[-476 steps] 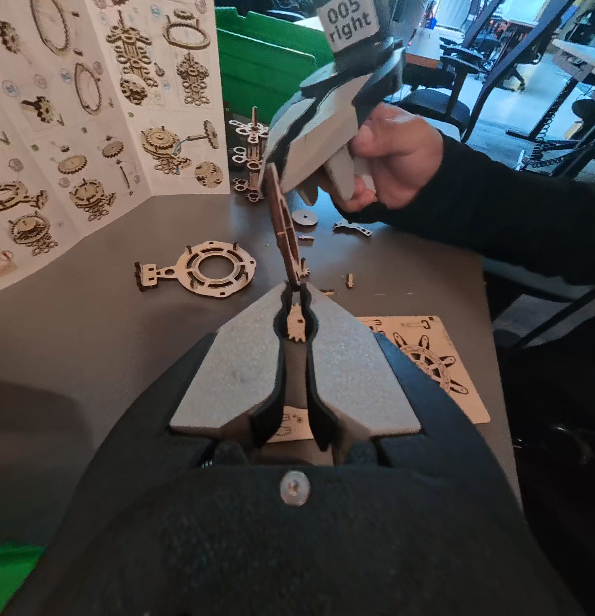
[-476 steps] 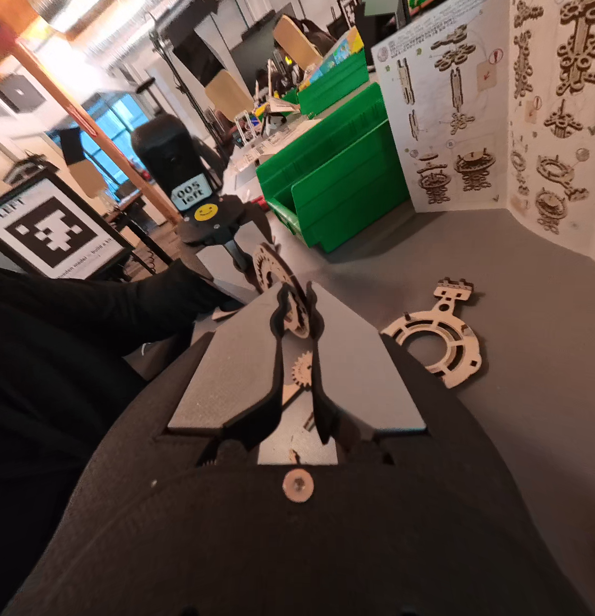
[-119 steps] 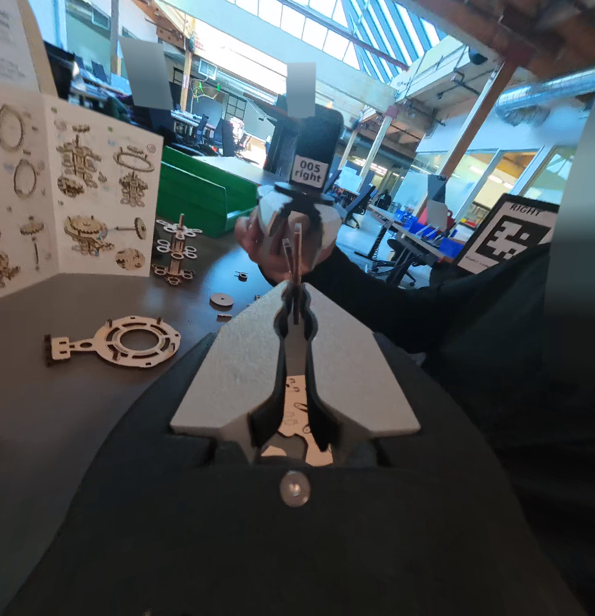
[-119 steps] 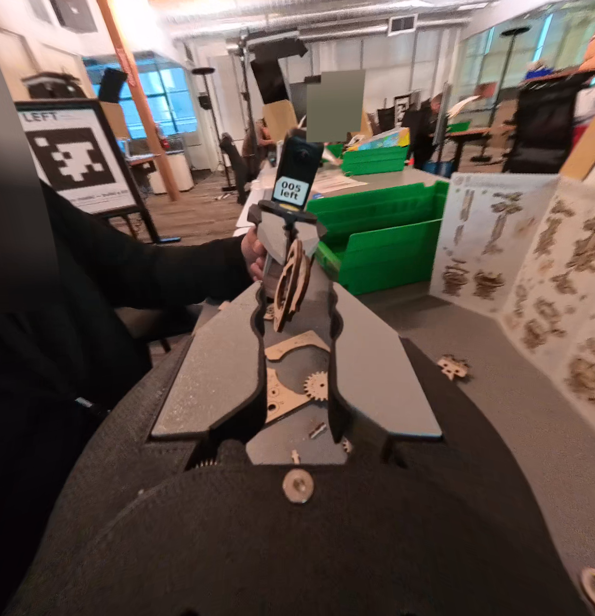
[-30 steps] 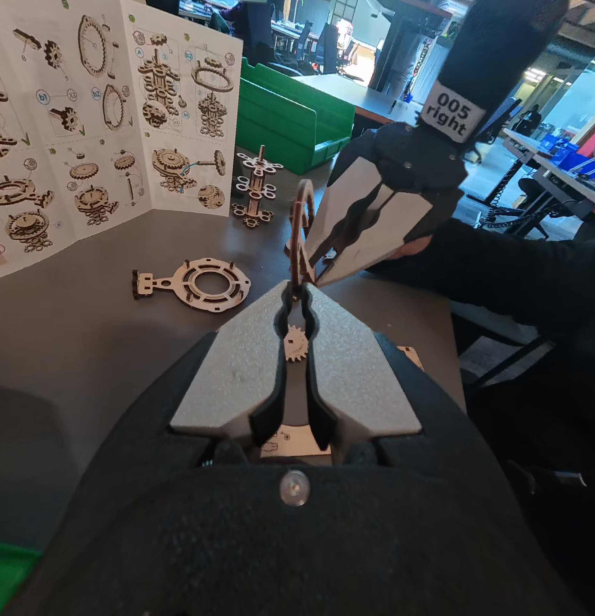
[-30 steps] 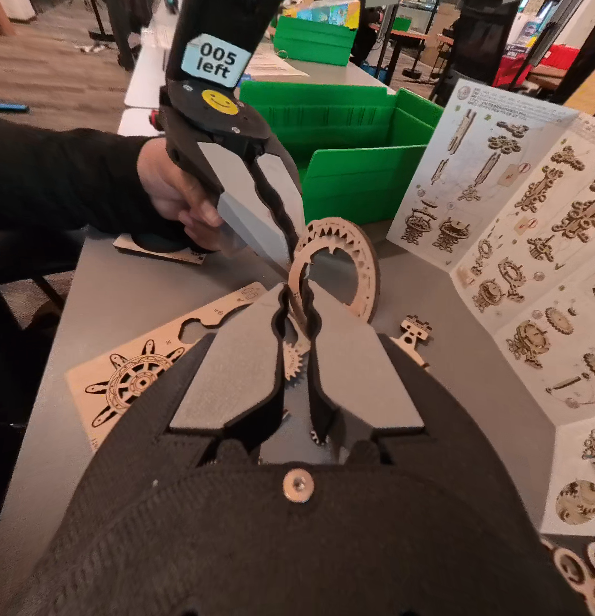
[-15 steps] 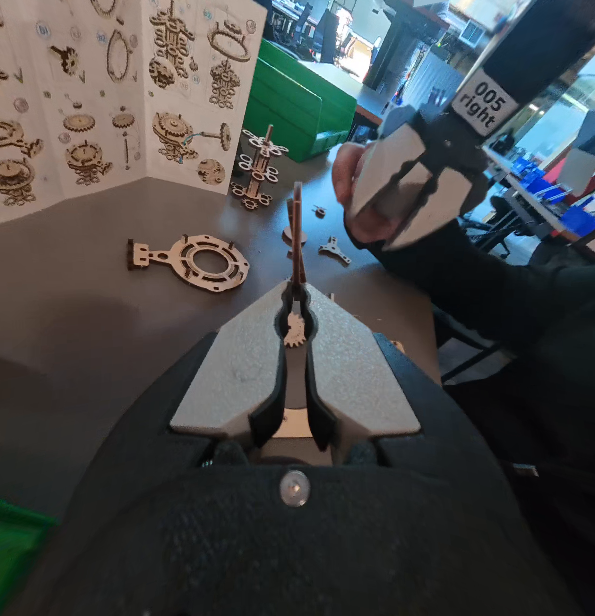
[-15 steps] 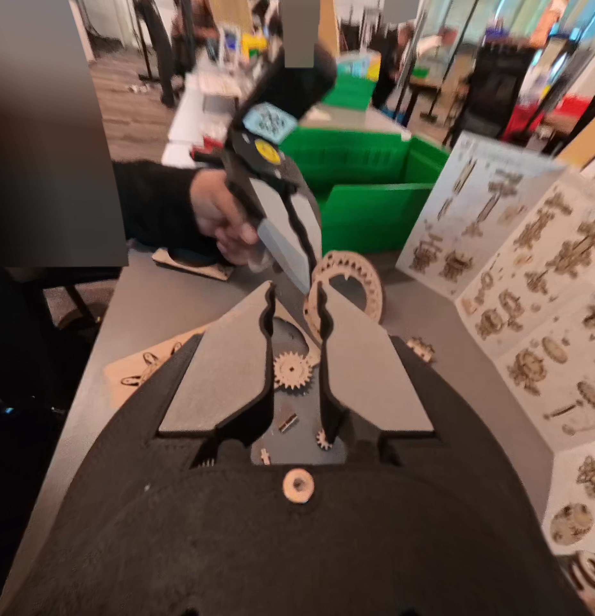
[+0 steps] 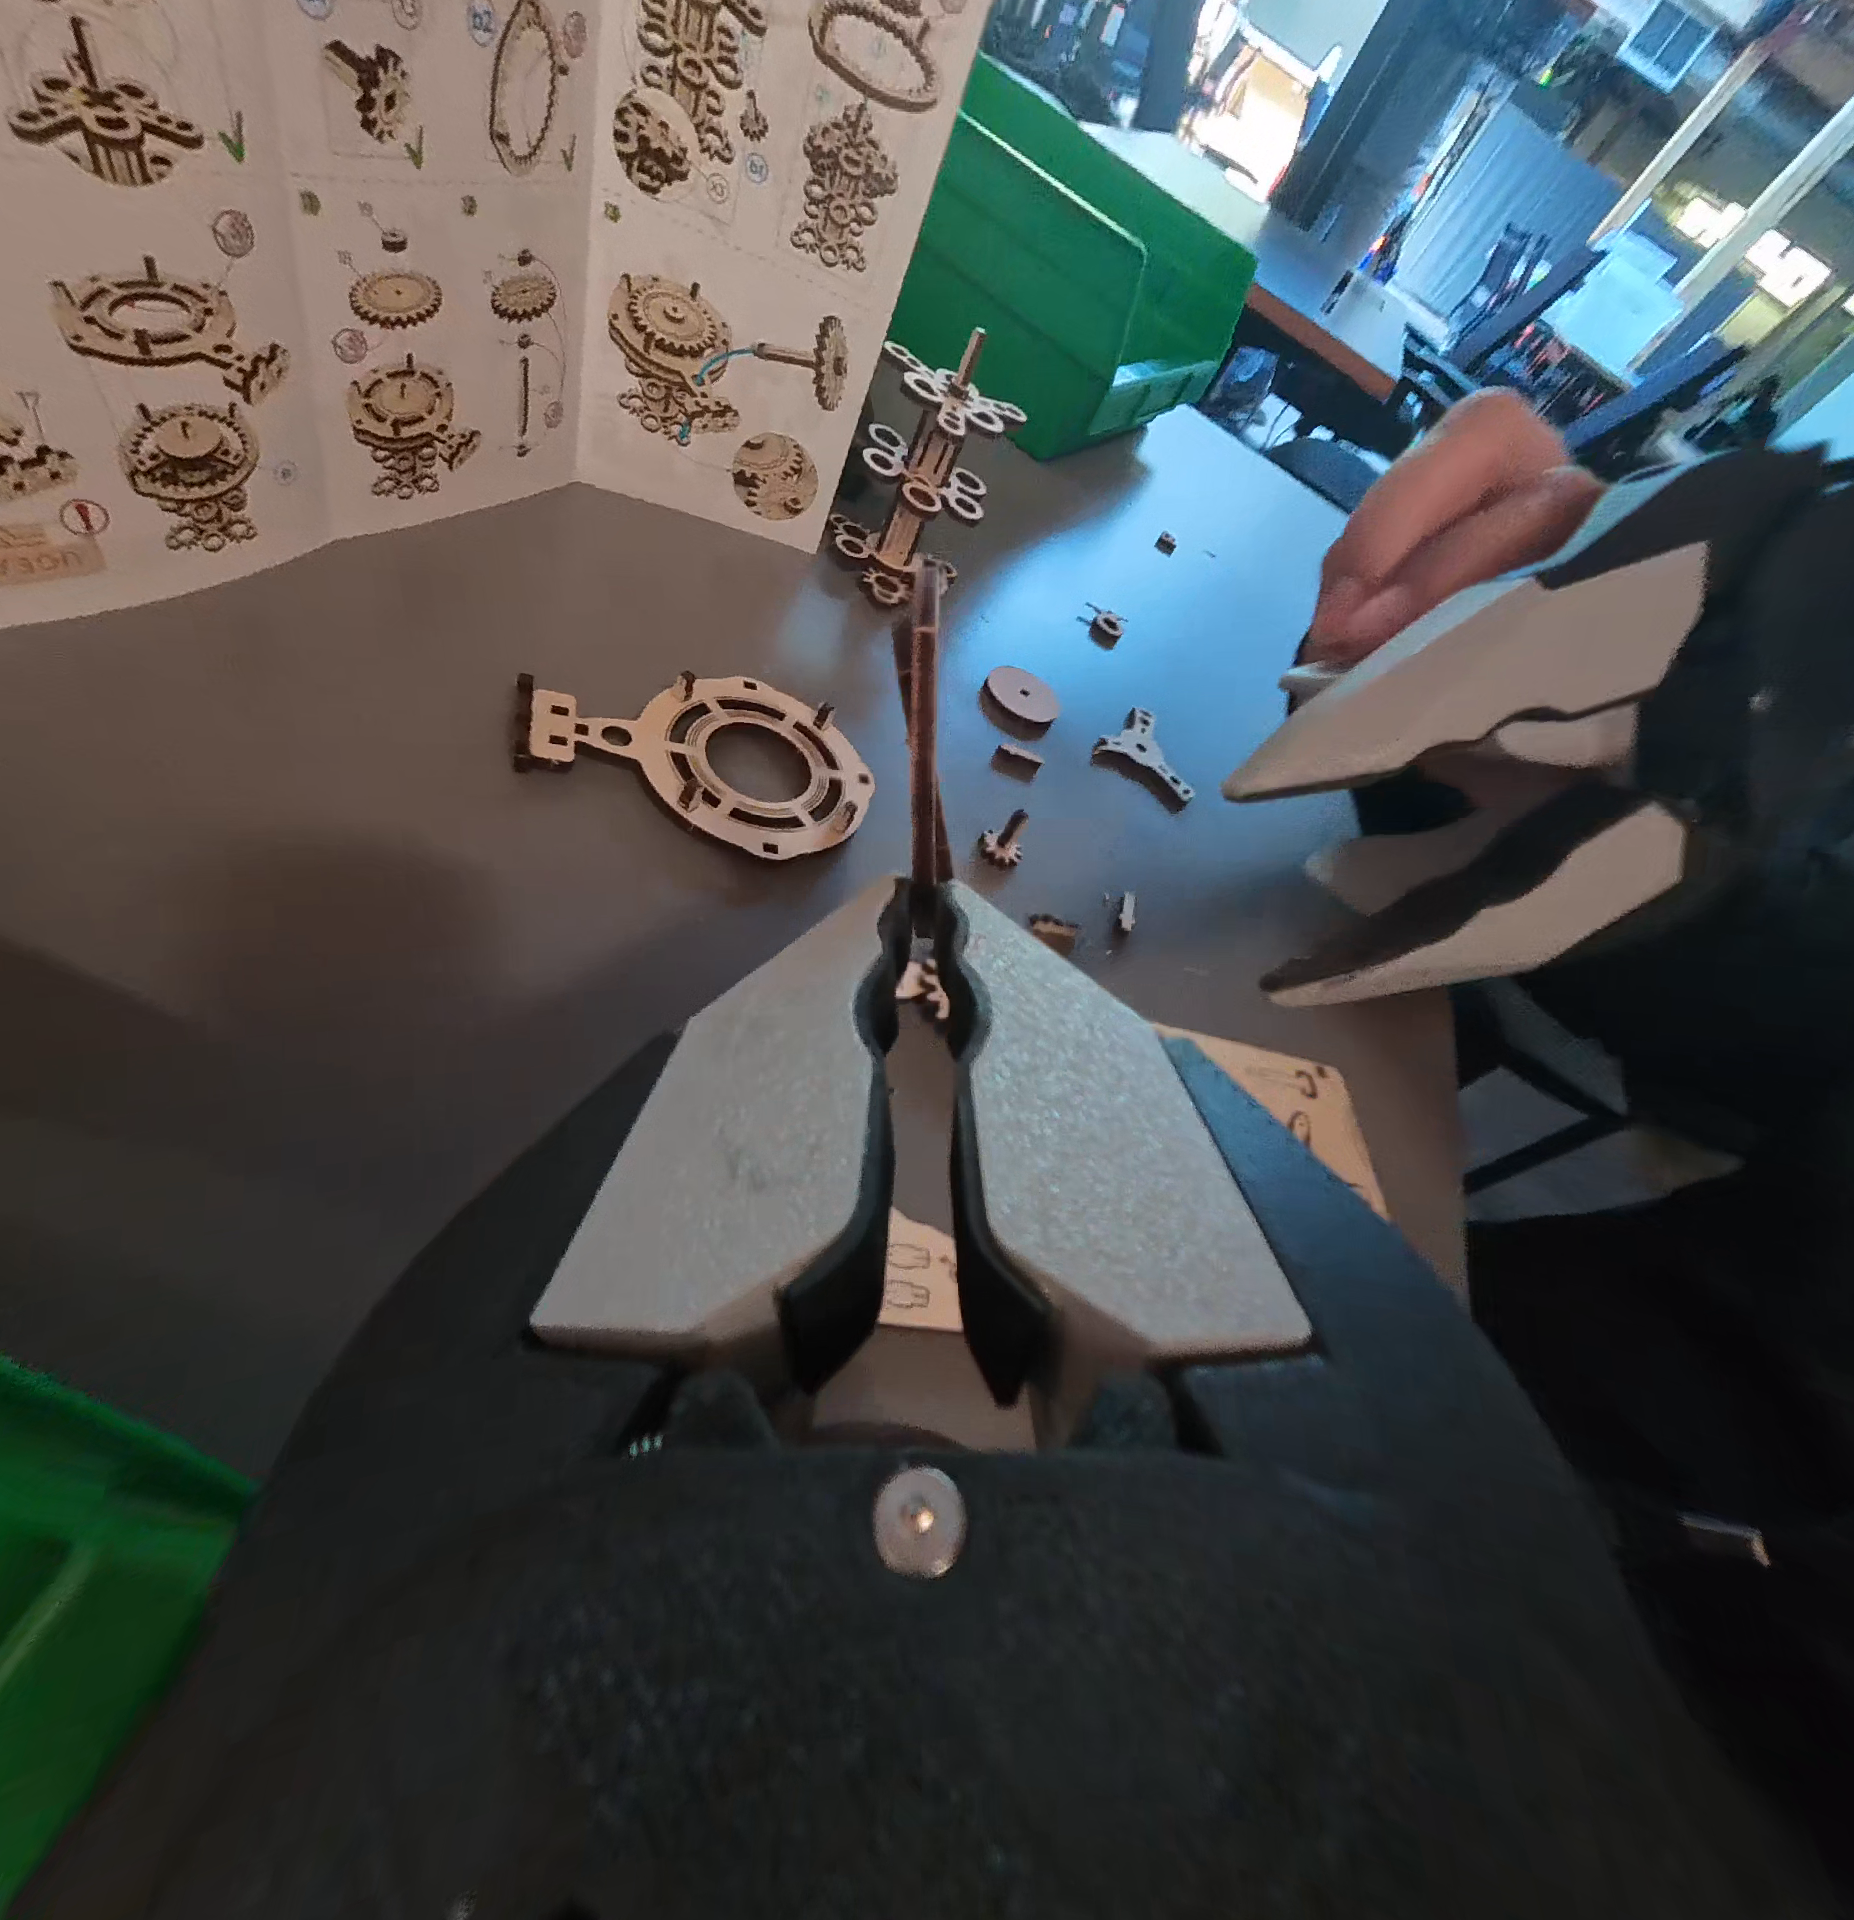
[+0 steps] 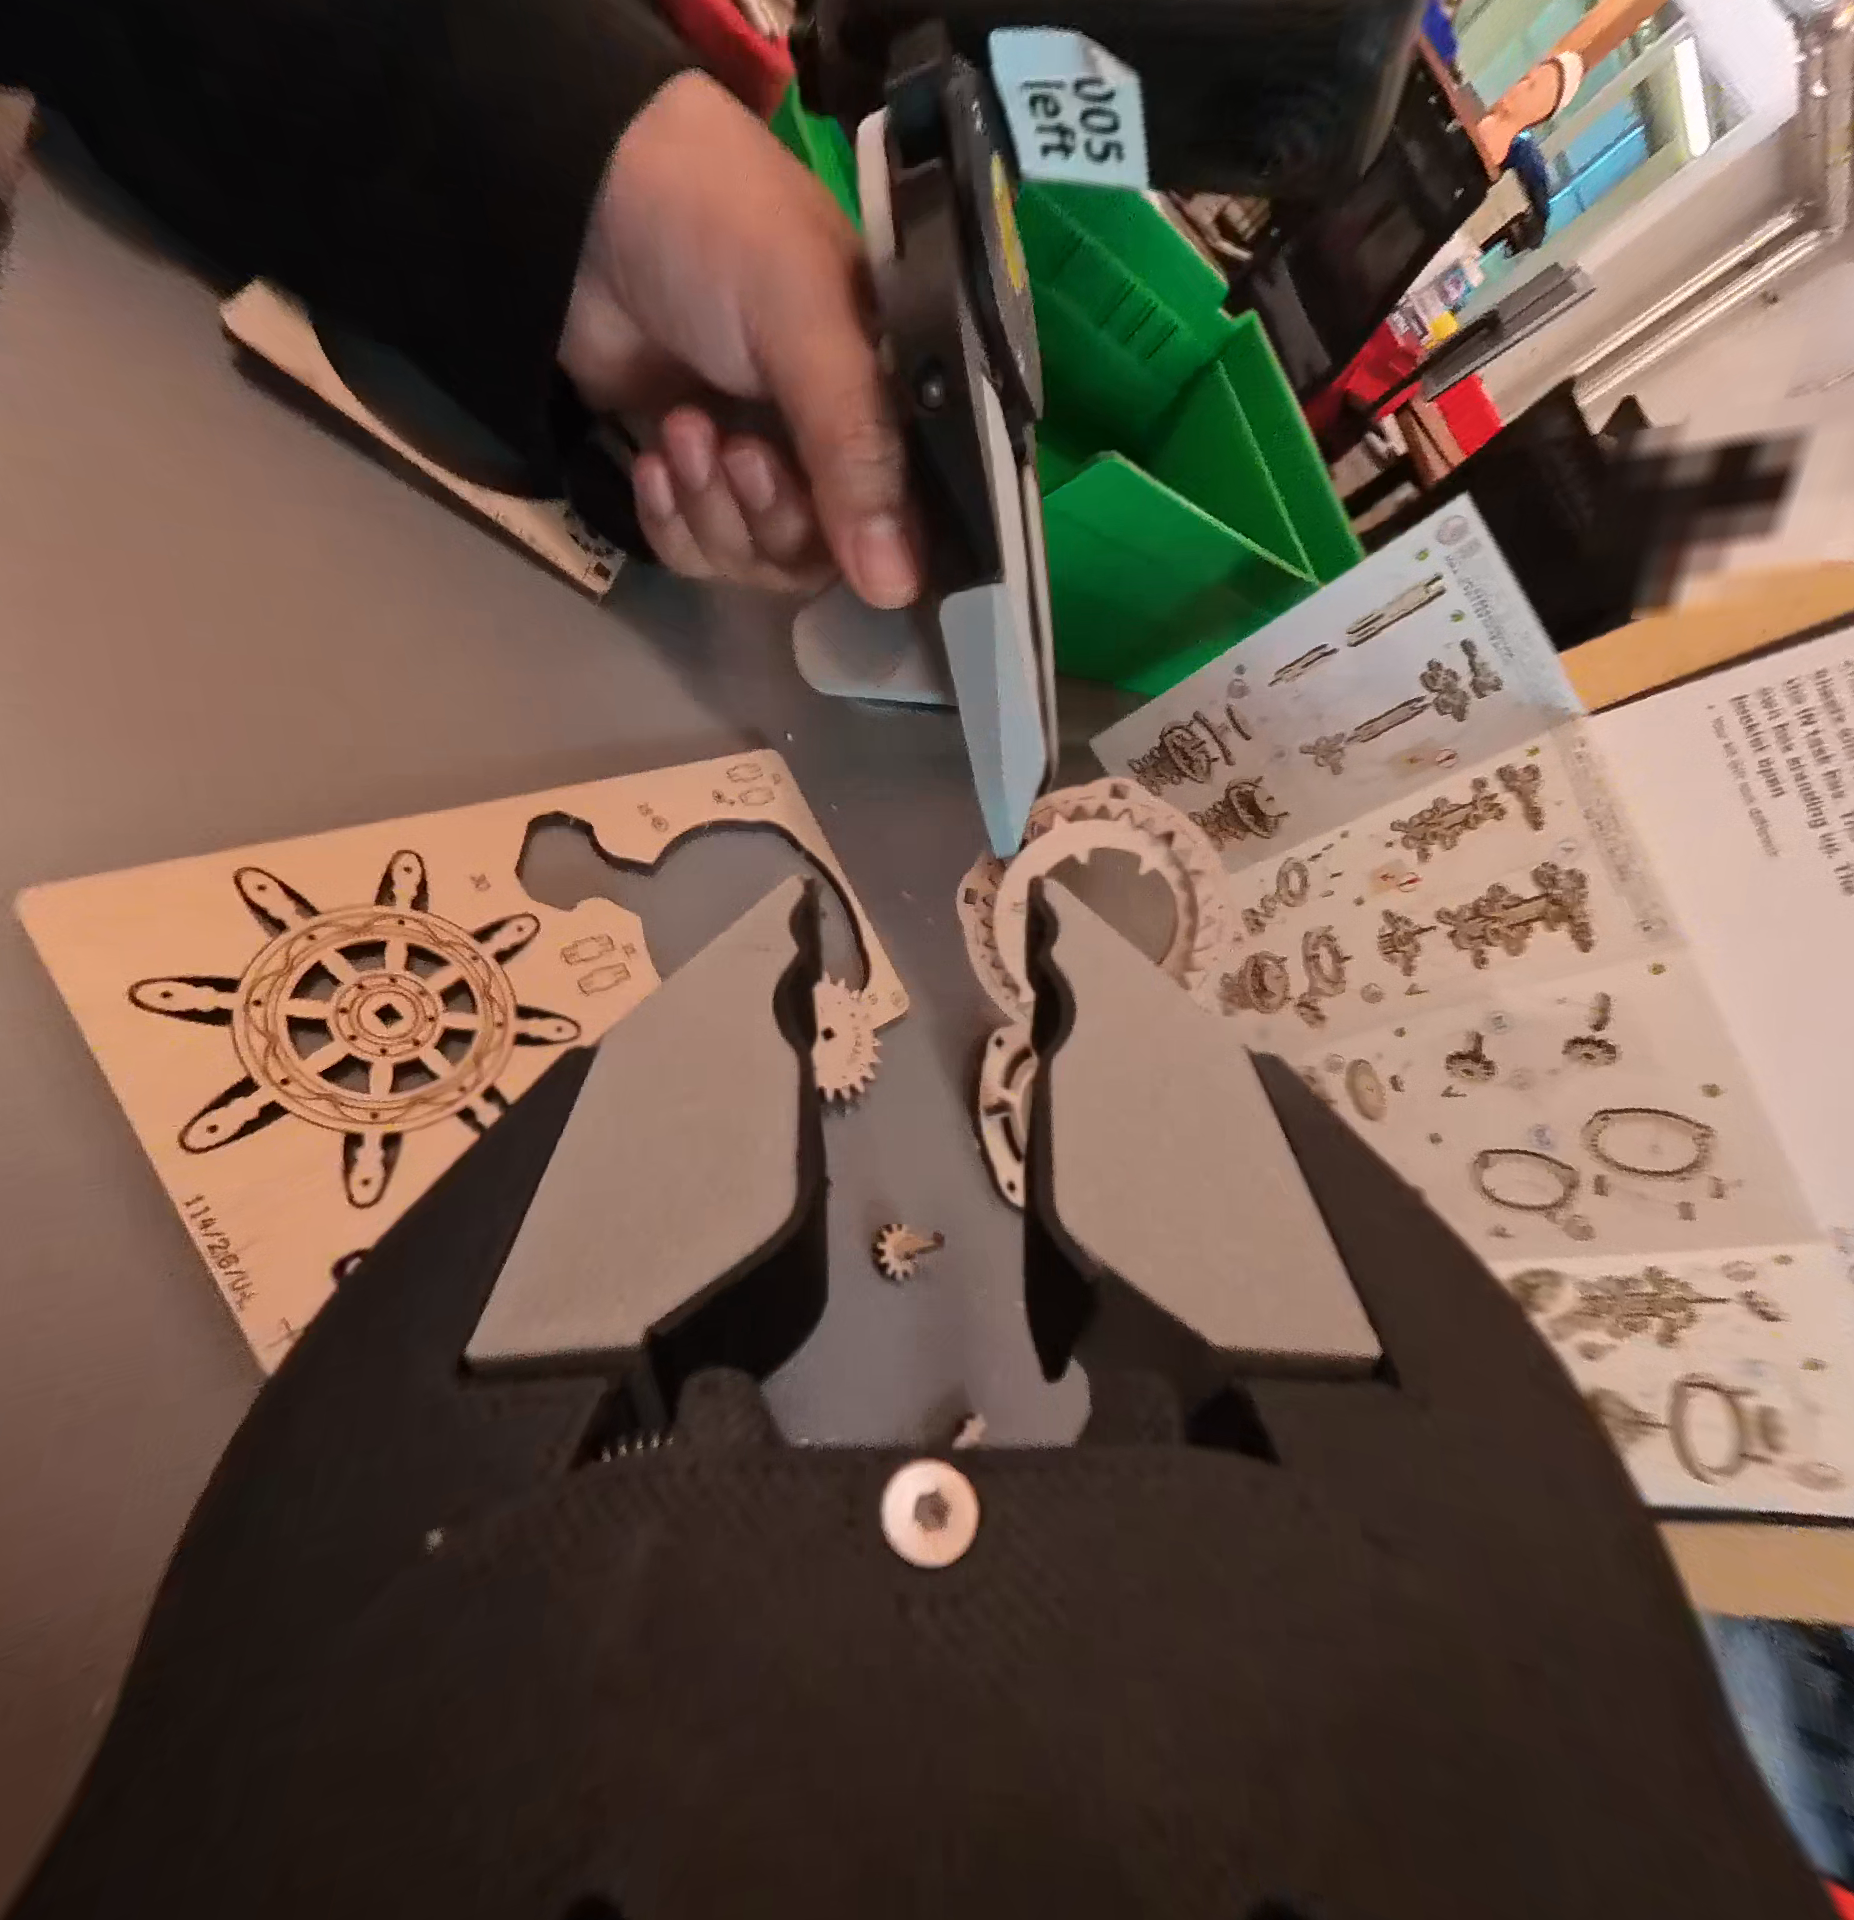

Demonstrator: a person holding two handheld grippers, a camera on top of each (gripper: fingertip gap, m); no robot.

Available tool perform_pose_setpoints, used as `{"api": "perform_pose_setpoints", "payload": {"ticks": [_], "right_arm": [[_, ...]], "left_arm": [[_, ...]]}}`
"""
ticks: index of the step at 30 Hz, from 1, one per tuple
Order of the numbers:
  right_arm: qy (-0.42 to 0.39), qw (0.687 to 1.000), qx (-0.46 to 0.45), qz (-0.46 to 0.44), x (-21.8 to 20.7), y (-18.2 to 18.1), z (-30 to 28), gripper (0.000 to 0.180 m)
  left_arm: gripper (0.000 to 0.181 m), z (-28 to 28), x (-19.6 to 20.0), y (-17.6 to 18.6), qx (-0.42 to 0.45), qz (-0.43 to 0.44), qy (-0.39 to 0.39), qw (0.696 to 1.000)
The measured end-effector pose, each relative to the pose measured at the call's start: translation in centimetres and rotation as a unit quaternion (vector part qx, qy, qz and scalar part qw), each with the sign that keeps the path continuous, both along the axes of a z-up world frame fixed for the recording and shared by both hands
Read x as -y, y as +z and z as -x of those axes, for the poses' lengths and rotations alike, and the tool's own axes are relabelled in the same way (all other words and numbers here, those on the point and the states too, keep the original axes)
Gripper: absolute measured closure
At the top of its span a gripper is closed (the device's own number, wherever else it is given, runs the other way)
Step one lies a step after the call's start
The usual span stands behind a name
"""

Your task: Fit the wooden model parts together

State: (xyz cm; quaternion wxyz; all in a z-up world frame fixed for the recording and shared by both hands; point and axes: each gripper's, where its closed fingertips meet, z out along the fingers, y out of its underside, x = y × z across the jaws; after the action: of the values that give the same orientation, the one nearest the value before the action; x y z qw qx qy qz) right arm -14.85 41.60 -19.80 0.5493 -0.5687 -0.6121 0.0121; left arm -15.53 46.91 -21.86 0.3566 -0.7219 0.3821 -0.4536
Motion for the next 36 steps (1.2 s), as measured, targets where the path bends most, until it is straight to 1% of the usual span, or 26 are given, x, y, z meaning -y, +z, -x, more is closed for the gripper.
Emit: {"api": "perform_pose_setpoints", "payload": {"ticks": [1, 3, 5, 6, 7, 8, 9, 10, 11, 13, 15, 17, 19, 21, 23, 24, 25, 26, 27, 29, 31, 33, 35, 36], "right_arm": [[-0.007, 1.000, 0.011, -0.021, -0.1, 0.1, 0.0, 0.145], [-0.021, 0.998, 0.028, -0.057, -0.7, 0.5, 0.0, 0.159], [-0.023, 0.996, 0.041, -0.074, -1.5, 0.3, 0.4, 0.176], [-0.025, 0.996, 0.052, -0.075, -2.2, -0.3, 0.8, 0.180], [-0.034, 0.994, 0.067, -0.076, -3.2, -1.0, 0.8, 0.180], [-0.045, 0.993, 0.084, -0.073, -4.1, -1.6, 0.7, 0.180], [-0.061, 0.992, 0.091, -0.065, -4.4, -1.7, 0.4, 0.180], [-0.070, 0.992, 0.084, -0.064, -4.3, -1.3, 0.1, 0.167], [-0.065, 0.993, 0.073, -0.063, -3.8, -0.9, 0.0, 0.154], [-0.052, 0.996, 0.043, -0.062, -2.7, -0.3, -0.2, 0.174], [-0.082, 0.992, 0.012, -0.098, -2.9, 0.9, -1.1, 0.180], [-0.113, 0.983, -0.010, -0.142, -3.1, 2.2, -1.8, 0.180], [-0.122, 0.979, -0.019, -0.162, -3.1, 2.7, -1.8, 0.180], [-0.120, 0.978, -0.006, -0.168, -3.3, 2.5, -1.4, 0.180], [-0.117, 0.976, 0.013, -0.183, -4.1, 2.2, -0.9, 0.180], [-0.118, 0.977, 0.025, -0.179, -4.9, 1.6, -0.6, 0.180], [-0.120, 0.978, 0.038, -0.168, -5.8, 0.8, -0.3, 0.180], [-0.122, 0.979, 0.054, -0.156, -6.2, 0.2, -0.2, 0.180], [-0.123, 0.978, 0.063, -0.154, -6.3, 0.0, -0.3, 0.180], [-0.116, 0.979, 0.044, -0.162, -5.4, 0.9, -0.6, 0.180], [-0.114, 0.980, 0.025, -0.163, -4.6, 1.7, -1.1, 0.180], [-0.108, 0.981, 0.020, -0.163, -4.0, 2.0, -1.1, 0.180], [-0.106, 0.981, 0.034, -0.157, -4.7, 1.2, -0.3, 0.180], [-0.107, 0.982, 0.048, -0.146, -5.5, 0.3, -0.1, 0.180]], "left_arm": [[0.181, -0.1, 0.1, 0.0, -0.008, -0.013, -0.002, 1.000], [0.181, -0.3, 0.5, 0.0, -0.017, -0.028, -0.010, 0.999], [0.181, -0.8, 1.6, 0.7, -0.001, -0.043, -0.037, 0.998], [0.181, -1.3, 2.6, 1.3, 0.009, -0.055, -0.060, 0.997], [0.181, -0.9, 1.7, 0.4, -0.034, -0.088, -0.032, 0.995], [0.180, -0.6, 1.3, -0.1, -0.062, -0.110, -0.027, 0.992], [0.180, -0.5, 1.2, -0.1, -0.055, -0.096, -0.020, 0.994], [0.181, -0.2, 0.6, -0.1, -0.052, -0.083, -0.006, 0.995], [0.181, 0.3, -0.2, -0.4, -0.062, -0.088, 0.012, 0.994], [0.181, 0.9, -0.8, -0.4, -0.060, -0.081, 0.025, 0.995], [0.181, 0.9, -0.8, -0.3, -0.050, -0.066, 0.024, 0.996], [0.181, 0.7, -0.6, -0.1, -0.049, -0.072, 0.020, 0.996], [0.181, 0.4, -0.1, 0.0, -0.043, -0.069, 0.011, 0.997], [0.181, 0.2, 0.3, 0.2, -0.037, -0.070, 0.000, 0.997], [0.181, -0.5, 1.6, 1.0, -0.011, -0.072, -0.035, 0.997], [0.181, -0.9, 2.4, 1.4, -0.002, -0.071, -0.052, 0.996], [0.179, -1.0, 2.4, 1.0, -0.019, -0.080, -0.053, 0.995], [0.178, -0.8, 1.9, 0.3, -0.047, -0.094, -0.043, 0.994], [0.180, -0.5, 1.5, 0.1, -0.053, -0.094, -0.032, 0.994], [0.181, -0.1, 1.3, 0.6, -0.026, -0.074, -0.031, 0.996], [0.181, 0.3, 0.7, 0.7, -0.030, -0.078, -0.019, 0.996], [0.181, -0.1, 1.7, 1.3, -0.012, -0.084, -0.042, 0.996], [0.181, -1.0, 3.1, 1.7, -0.010, -0.112, -0.070, 0.991], [0.180, -1.0, 2.7, 1.0, -0.043, -0.137, -0.056, 0.988]]}}
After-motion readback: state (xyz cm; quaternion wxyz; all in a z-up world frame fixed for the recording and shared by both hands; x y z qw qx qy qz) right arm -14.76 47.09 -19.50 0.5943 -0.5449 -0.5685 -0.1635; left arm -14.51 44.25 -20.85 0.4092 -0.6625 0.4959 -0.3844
